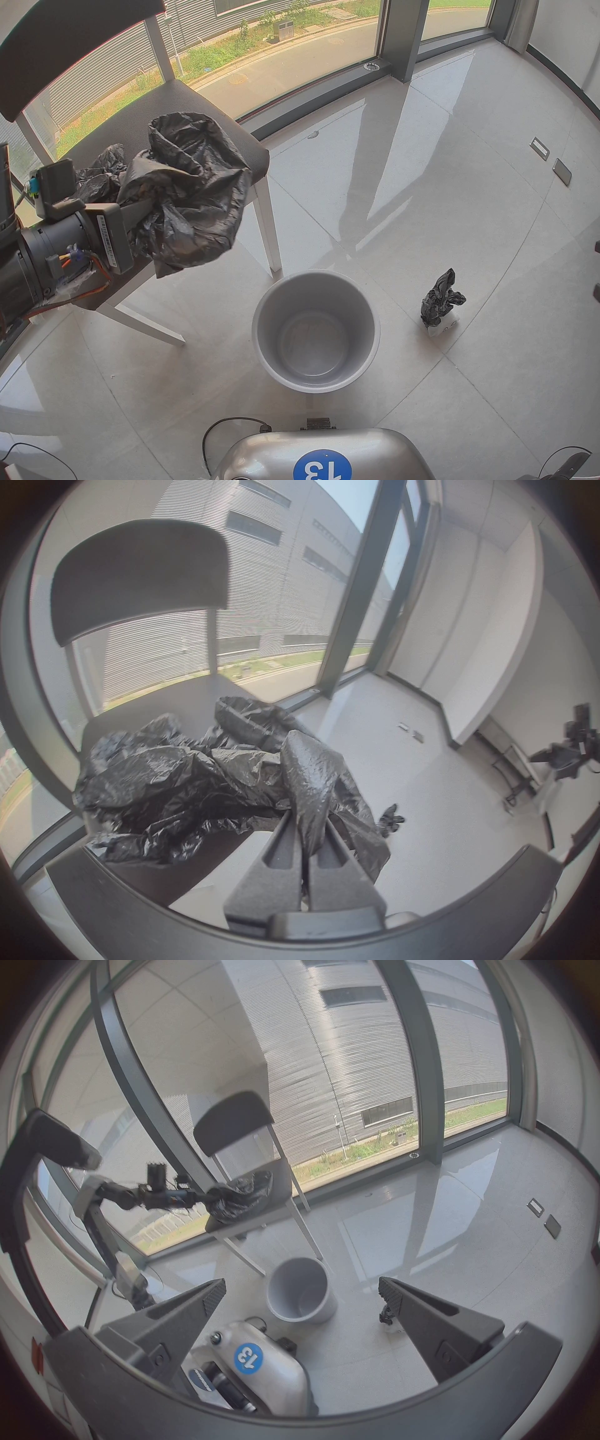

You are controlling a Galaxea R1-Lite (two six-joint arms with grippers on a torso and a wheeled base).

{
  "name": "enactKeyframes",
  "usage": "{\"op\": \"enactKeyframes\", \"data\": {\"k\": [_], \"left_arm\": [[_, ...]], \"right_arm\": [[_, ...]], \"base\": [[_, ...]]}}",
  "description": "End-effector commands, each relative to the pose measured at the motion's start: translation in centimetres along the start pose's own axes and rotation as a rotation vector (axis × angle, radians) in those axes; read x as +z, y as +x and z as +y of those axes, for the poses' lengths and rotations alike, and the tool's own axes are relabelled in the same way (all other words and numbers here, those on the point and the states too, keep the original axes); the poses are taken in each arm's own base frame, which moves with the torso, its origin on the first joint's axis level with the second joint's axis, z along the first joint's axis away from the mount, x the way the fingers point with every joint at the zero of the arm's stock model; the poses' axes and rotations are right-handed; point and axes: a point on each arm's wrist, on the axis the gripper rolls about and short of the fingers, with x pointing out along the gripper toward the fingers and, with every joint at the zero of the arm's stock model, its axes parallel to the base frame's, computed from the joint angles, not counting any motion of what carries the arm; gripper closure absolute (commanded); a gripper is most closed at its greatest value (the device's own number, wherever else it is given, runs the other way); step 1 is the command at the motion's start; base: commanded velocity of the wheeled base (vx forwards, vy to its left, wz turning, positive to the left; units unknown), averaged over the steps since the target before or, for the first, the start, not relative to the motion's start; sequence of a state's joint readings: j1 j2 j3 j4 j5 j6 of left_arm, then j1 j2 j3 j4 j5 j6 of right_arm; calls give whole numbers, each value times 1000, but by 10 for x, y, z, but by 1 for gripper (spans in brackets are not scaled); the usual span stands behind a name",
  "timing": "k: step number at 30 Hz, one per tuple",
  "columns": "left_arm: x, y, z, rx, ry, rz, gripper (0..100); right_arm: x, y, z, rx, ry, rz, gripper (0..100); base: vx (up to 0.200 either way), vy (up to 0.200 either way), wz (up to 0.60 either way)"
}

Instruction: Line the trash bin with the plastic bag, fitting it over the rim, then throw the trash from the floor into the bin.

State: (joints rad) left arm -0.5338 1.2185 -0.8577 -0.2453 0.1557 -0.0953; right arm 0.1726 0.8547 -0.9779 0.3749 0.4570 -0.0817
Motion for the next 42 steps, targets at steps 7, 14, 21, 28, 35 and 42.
{"op": "enactKeyframes", "data": {"k": [7, 14, 21, 28, 35, 42], "left_arm": [[18, -7, -51, -295, 15, -28, 100], [24, 1, -61, -364, 14, -32, 100], [34, 13, -67, -396, 7, -48, 100], [43, 19, -71, -391, -1, -70, 100], [57, 16, -83, -438, -34, -104, 100], [77, 4, -95, -508, -69, -164, 100]], "right_arm": [[-9, 61, -26, 29, 31, 181, 0], [-7, 90, -31, 89, 110, 118, 0], [-8, 117, -36, 117, 117, 121, 0], [-35, 131, -20, 211, 128, 233, 0], [-50, 164, -16, 265, 123, 299, 0], [-52, 196, -25, 259, 105, 243, 0]], "base": [[0, 0, 0], [0, 0, 0], [0, 0, 0], [0, 0, 0], [0, 0, 0], [0, 0, 0]]}}
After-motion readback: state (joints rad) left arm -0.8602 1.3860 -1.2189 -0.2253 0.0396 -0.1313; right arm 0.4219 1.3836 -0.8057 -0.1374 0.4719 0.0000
